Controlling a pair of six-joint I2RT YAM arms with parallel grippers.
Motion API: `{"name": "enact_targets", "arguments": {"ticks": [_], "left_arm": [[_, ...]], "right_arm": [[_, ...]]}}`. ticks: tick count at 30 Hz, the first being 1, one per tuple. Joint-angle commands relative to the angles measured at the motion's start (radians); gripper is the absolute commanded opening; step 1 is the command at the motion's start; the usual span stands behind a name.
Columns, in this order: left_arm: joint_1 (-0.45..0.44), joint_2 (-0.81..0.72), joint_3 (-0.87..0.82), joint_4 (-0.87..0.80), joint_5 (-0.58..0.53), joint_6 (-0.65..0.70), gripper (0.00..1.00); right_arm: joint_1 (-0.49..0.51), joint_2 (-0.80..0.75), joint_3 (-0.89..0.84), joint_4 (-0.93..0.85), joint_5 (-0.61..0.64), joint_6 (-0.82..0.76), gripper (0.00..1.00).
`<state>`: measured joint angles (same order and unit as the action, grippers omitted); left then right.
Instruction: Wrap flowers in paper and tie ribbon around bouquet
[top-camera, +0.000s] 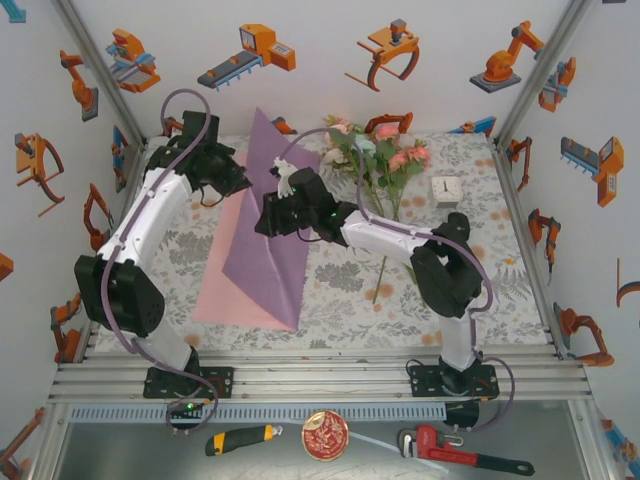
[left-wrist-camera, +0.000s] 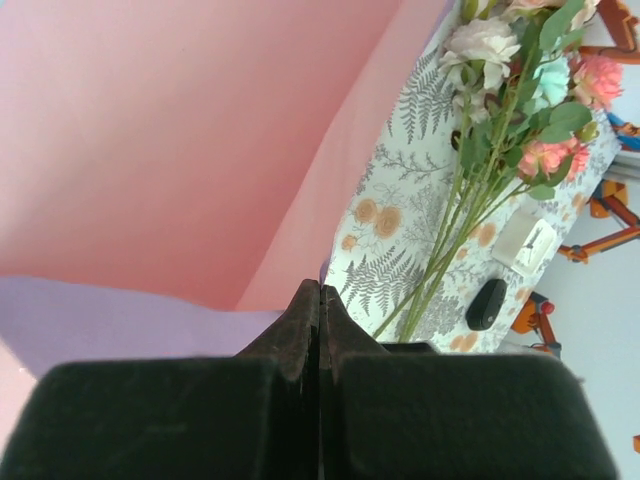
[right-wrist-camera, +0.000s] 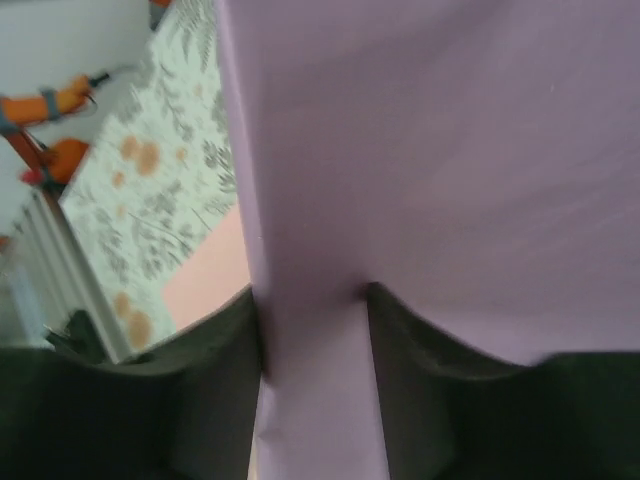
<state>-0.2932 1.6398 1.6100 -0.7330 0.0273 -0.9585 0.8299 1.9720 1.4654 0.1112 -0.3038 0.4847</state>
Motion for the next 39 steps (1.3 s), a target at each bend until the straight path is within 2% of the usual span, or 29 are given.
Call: {"name": "enact_targets", "arguments": {"ticks": [1,2,4,6,8,10,13,18,23,28,32,39], "left_arm": [[0.002,-0.043,-0.029,-0.032,-0.039,-0.010,0.00],[0.003,-0.048,-0.027,-0.036,-0.049,0.009,0.00],[0.015,-0.058,-0.025,-0.034,-0.058,0.038,0.00],[0.055,-0.078,-0.030,-0.051,-0.075,0.050,0.23],[0.113,-0.116,-0.070,-0.052,-0.095,0.062,0.29],[0.165,-0.162,-0.145,-0.027,-0.110,0.075,0.30],[0.201,-0.186,-0.265,-0.001,-0.096,0.099,0.24],[0.175,-0.161,-0.445,0.057,-0.019,0.070,0.10],[0.152,-0.119,-0.558,0.120,-0.039,0.060,0.07],[0.149,-0.064,-0.613,0.181,-0.069,0.080,0.00],[0.151,0.006,-0.647,0.247,-0.056,0.073,0.00],[0.158,0.071,-0.643,0.233,-0.093,0.076,0.00]], "right_arm": [[-0.003,-0.056,0.012,0.091,-0.041,0.017,0.03],[-0.006,-0.073,-0.014,0.108,-0.049,0.017,0.00],[-0.012,-0.100,-0.064,0.143,-0.063,0.028,0.00],[-0.023,-0.126,-0.113,0.182,-0.078,0.043,0.00],[-0.029,-0.146,-0.152,0.214,-0.095,0.036,0.00],[-0.037,-0.157,-0.180,0.236,-0.107,0.020,0.00],[-0.051,-0.157,-0.193,0.264,-0.150,0.002,0.00],[-0.067,-0.149,-0.211,0.334,-0.193,-0.022,0.00],[-0.078,-0.119,-0.202,0.364,-0.235,-0.017,0.00],[-0.077,-0.113,-0.207,0.364,-0.230,-0.018,0.00],[-0.079,-0.119,-0.232,0.373,-0.218,-0.015,0.00],[-0.084,-0.138,-0.287,0.408,-0.205,-0.006,0.00]]}}
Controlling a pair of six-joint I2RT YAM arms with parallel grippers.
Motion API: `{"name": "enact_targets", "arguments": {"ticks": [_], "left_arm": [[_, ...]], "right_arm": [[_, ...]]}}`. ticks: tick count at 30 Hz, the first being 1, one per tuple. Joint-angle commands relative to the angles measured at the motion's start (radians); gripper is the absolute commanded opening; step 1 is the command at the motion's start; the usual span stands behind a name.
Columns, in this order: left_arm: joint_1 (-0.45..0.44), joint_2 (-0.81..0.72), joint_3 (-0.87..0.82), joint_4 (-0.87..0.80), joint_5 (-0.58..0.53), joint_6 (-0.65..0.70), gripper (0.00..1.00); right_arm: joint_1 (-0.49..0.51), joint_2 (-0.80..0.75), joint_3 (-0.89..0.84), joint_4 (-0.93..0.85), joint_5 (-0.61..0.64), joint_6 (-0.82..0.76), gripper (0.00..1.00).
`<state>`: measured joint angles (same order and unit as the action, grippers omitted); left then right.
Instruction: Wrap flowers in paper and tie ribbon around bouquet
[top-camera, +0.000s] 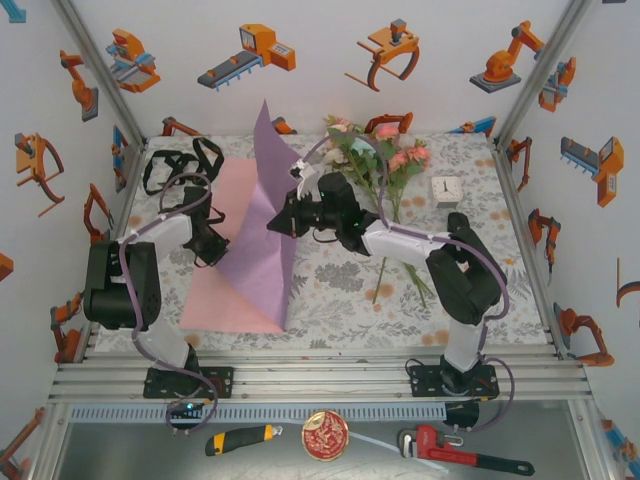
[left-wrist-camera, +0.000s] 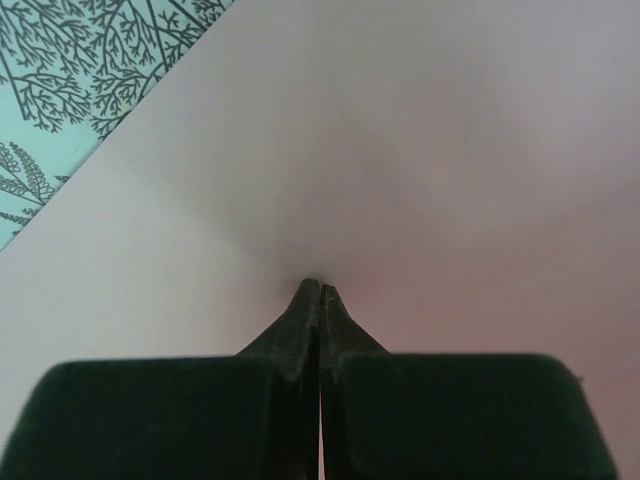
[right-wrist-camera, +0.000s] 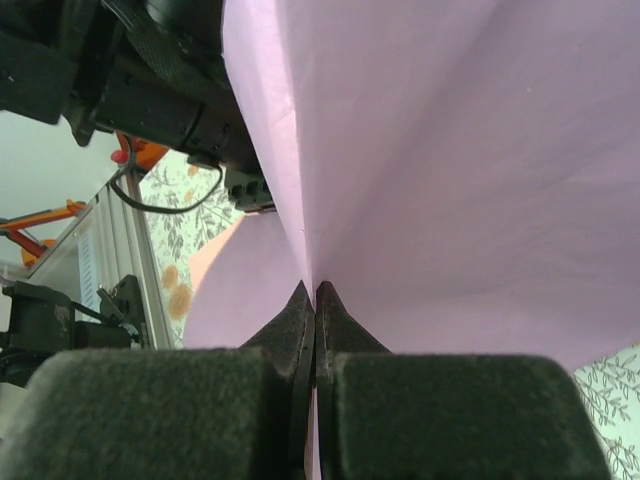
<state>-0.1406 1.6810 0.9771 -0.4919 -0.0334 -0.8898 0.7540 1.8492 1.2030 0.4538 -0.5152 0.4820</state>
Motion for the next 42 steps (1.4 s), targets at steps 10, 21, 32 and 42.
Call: {"name": "enact_targets", "arguments": {"ticks": [10,21,32,42], "left_arm": [[0.046,0.062,-0.007,-0.051,-0.105,0.037,0.00],[0.050,0.090,0.061,-0.030,-0.090,0.085,0.00],[0.056,0.269,0.311,0.013,-0.094,0.278,0.00],[0.077,0.026,0.437,-0.094,-0.159,0.221,0.04]], "right_arm": [[-0.102,-0.227,-0.443,0.193,0.179,-0.013,0.30],[-0.167,-0.814,-0.927,0.012,0.369,-0.144,0.65],[-0.173,-1.133,-0.621,-0.533,0.432,-0.221,0.82],[-0.253,-0.492,-0.183,-0.682,0.440,-0.088,0.44]]}}
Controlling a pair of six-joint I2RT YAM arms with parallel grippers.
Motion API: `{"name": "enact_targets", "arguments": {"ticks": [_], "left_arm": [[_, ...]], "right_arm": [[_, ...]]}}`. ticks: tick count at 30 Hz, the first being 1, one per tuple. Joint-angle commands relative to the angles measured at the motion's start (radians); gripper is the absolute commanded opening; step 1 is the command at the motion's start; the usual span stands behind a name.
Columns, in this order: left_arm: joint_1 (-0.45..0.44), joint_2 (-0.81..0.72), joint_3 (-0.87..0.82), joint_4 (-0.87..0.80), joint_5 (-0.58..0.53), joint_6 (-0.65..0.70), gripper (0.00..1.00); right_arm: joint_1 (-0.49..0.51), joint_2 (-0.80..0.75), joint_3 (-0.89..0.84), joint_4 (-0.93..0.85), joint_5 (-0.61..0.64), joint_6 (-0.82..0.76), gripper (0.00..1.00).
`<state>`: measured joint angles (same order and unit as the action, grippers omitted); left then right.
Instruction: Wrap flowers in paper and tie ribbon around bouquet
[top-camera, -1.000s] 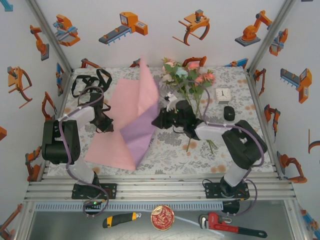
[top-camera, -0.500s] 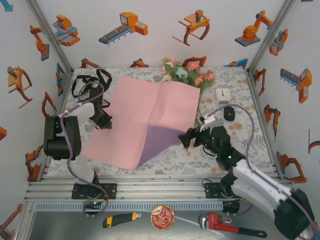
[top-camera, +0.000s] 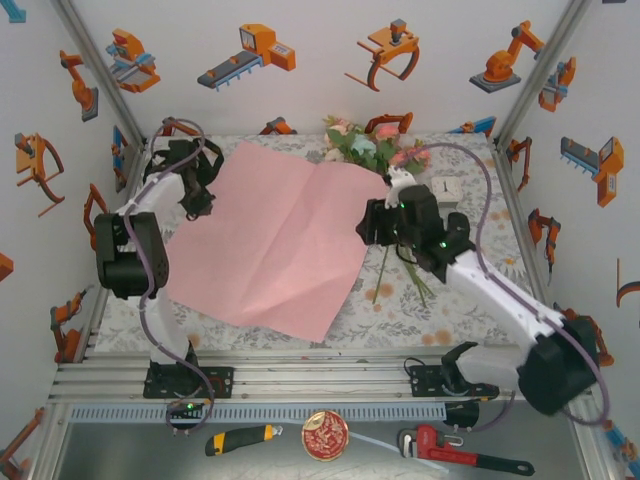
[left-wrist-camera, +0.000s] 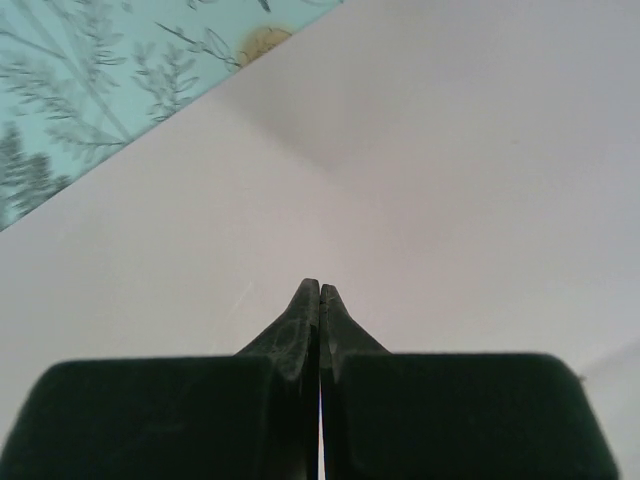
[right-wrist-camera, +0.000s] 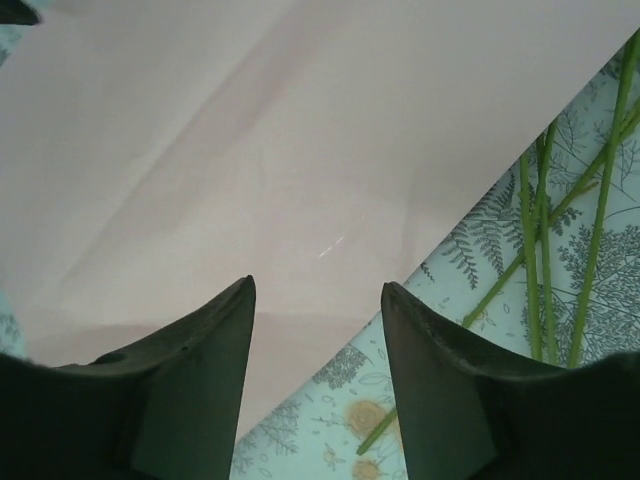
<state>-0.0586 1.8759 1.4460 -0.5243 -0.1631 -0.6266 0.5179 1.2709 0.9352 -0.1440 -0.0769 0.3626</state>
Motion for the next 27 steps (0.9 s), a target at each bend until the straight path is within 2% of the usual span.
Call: {"name": "enact_targets", "arguments": {"ticks": [1,4,7,10,15,27], "left_arm": [[-0.010,-0.230,-0.089,-0.061,-0.025,-0.076,0.05],[-0.018,-0.402,-0.260,-0.080,0.008,-0.172,0.01],[-0.018,-0.541,-0.429,-0.085,0.065,-0.213,0.00],[-0.015,-0.633,-0.563,-0.051,0.143,-0.196,0.00],[-0.008,-0.633,-0.663,-0.031,0.138,-0.217,0.00],[0.056,-0.348,-0.612,0.012,0.122,-0.181,0.00]], "right_arm": [[-0.022,0.142,0.118,-0.082,0.008,0.033,0.39],[-0.032,0.280,0.193,-0.037,0.019,0.054,0.22],[-0.049,0.429,0.282,-0.008,0.006,0.080,0.08],[-0.072,0.562,0.375,-0.013,0.005,0.102,0.00],[-0.093,0.693,0.473,-0.011,0.013,0.115,0.00],[-0.094,0.761,0.460,-0.070,0.009,0.194,0.00]]}}
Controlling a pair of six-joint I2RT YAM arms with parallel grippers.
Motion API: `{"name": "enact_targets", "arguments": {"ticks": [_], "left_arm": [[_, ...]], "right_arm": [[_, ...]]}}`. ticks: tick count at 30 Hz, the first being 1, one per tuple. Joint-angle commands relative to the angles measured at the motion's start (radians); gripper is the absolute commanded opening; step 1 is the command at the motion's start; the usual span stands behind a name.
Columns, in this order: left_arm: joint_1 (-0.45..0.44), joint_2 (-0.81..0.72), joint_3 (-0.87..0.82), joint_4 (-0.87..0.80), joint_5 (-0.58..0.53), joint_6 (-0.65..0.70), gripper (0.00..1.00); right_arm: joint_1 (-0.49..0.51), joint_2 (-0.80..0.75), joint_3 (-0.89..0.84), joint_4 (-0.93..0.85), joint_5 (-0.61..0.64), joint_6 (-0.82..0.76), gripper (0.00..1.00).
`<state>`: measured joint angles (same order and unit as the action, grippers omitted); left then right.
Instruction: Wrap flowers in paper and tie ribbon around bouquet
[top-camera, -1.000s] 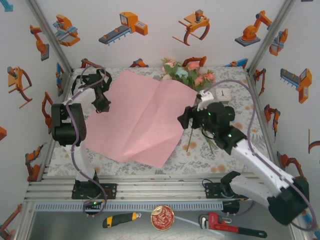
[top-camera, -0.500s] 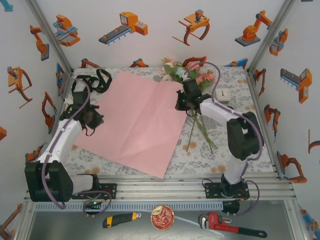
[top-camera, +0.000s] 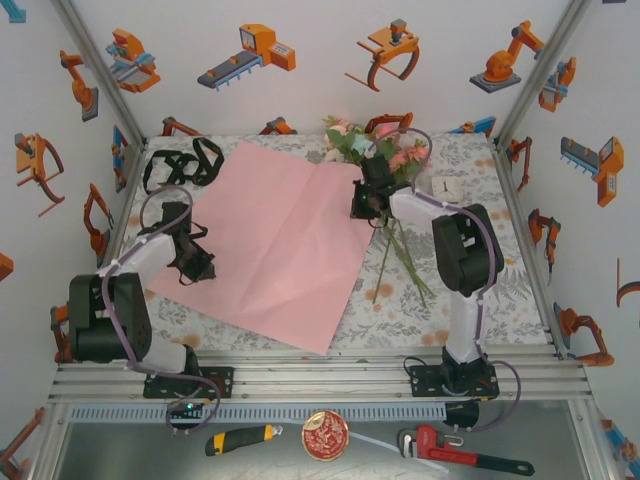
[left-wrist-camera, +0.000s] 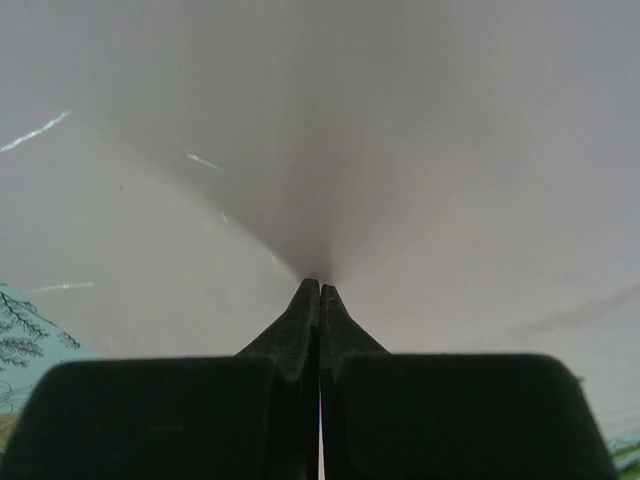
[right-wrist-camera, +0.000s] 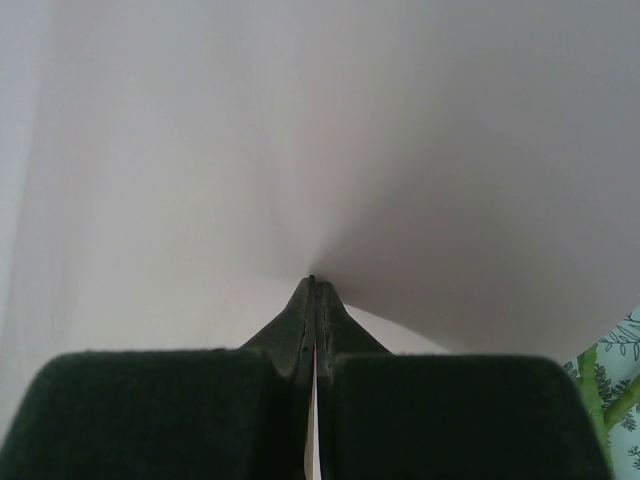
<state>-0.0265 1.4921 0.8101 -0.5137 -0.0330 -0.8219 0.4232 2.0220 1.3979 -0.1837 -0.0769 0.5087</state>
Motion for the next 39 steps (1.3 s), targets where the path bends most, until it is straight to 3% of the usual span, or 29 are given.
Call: {"name": "enact_targets", "arguments": {"ticks": [1,9,15,21,27,30,35,39], "left_arm": [[0.031,0.049,0.027,0.002,-0.007,0.018,0.00],[0.131,0.144,0.085,0.066,-0.009,0.117,0.00],[0.197,0.248,0.195,0.141,0.068,0.196,0.00],[0.204,0.186,0.267,0.120,0.096,0.233,0.00],[0.199,-0.004,0.190,0.091,0.104,0.152,0.02],[0.146,-0.087,0.123,0.118,0.175,0.075,0.04],[-0.053,-0.132,0.048,0.129,0.194,0.038,0.08],[-0.153,-0.148,-0.031,0.153,0.150,0.048,0.12]], "right_arm": [[0.000,0.008,-0.016,-0.032,0.009,0.058,0.00],[0.050,-0.074,-0.198,-0.113,-0.104,0.091,0.00],[0.111,-0.217,-0.352,-0.151,-0.119,0.068,0.00],[0.100,-0.277,-0.247,-0.228,-0.085,0.049,0.03],[0.022,-0.227,-0.136,-0.232,-0.018,0.117,0.05],[0.008,-0.164,-0.075,-0.222,-0.016,0.096,0.05],[-0.057,-0.097,0.011,-0.223,-0.008,0.077,0.08],[-0.115,-0.079,0.083,-0.227,0.064,-0.019,0.21]]}}
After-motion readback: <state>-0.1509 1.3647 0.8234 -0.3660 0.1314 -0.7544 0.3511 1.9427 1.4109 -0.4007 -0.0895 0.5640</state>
